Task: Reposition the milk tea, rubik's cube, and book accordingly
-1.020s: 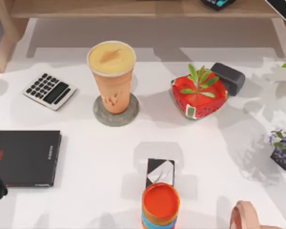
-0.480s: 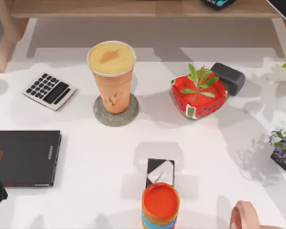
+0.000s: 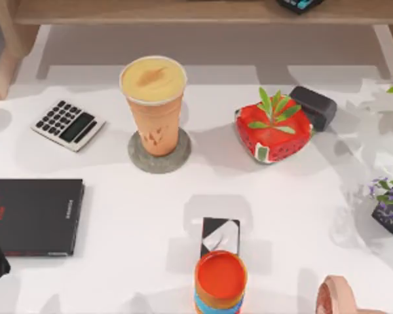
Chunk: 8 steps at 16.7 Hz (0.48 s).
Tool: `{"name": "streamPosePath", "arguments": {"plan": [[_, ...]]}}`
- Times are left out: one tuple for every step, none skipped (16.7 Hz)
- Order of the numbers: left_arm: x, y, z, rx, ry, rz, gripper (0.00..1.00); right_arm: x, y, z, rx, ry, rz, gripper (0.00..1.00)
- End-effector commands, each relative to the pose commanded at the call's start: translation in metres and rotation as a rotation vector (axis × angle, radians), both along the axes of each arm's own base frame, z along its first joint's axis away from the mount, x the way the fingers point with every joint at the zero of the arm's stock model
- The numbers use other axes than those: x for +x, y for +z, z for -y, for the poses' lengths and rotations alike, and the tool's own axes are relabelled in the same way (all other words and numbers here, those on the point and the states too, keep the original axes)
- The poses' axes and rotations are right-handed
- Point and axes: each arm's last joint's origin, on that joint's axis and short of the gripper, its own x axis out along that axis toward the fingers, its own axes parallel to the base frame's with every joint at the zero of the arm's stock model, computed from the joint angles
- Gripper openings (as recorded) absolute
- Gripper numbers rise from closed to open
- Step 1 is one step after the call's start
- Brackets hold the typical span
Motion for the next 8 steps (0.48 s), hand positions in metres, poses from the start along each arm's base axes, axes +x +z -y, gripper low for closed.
{"name": "streamPosePath", "arguments": {"plan": [[0.0, 0.0, 0.0, 0.0, 0.0, 0.0, 1.0, -0.014, 0.002, 0.017, -0.003, 0.012, -0.009, 1.0], [0.0, 0.0, 0.0, 0.0, 0.0, 0.0, 1.0, -0.029, 0.001, 0.035, -0.008, 0.023, -0.022, 1.0], [0.0, 0.0, 0.0, 0.0, 0.0, 0.0, 1.0, -0.048, -0.003, 0.053, -0.014, 0.032, -0.037, 1.0], [0.0, 0.0, 0.0, 0.0, 0.0, 0.0, 1.0, -0.069, -0.01, 0.071, -0.019, 0.039, -0.054, 1.0], [0.0, 0.0, 0.0, 0.0, 0.0, 0.0, 1.0, -0.092, -0.02, 0.089, -0.024, 0.044, -0.071, 1.0], [0.0, 0.0, 0.0, 0.0, 0.0, 0.0, 1.0, -0.116, -0.033, 0.106, -0.027, 0.046, -0.087, 1.0], [0.0, 0.0, 0.0, 0.0, 0.0, 0.0, 1.0, -0.142, -0.049, 0.121, -0.03, 0.046, -0.1, 1.0], [0.0, 0.0, 0.0, 0.0, 0.0, 0.0, 1.0, -0.168, -0.067, 0.135, -0.031, 0.044, -0.11, 1.0]]}}
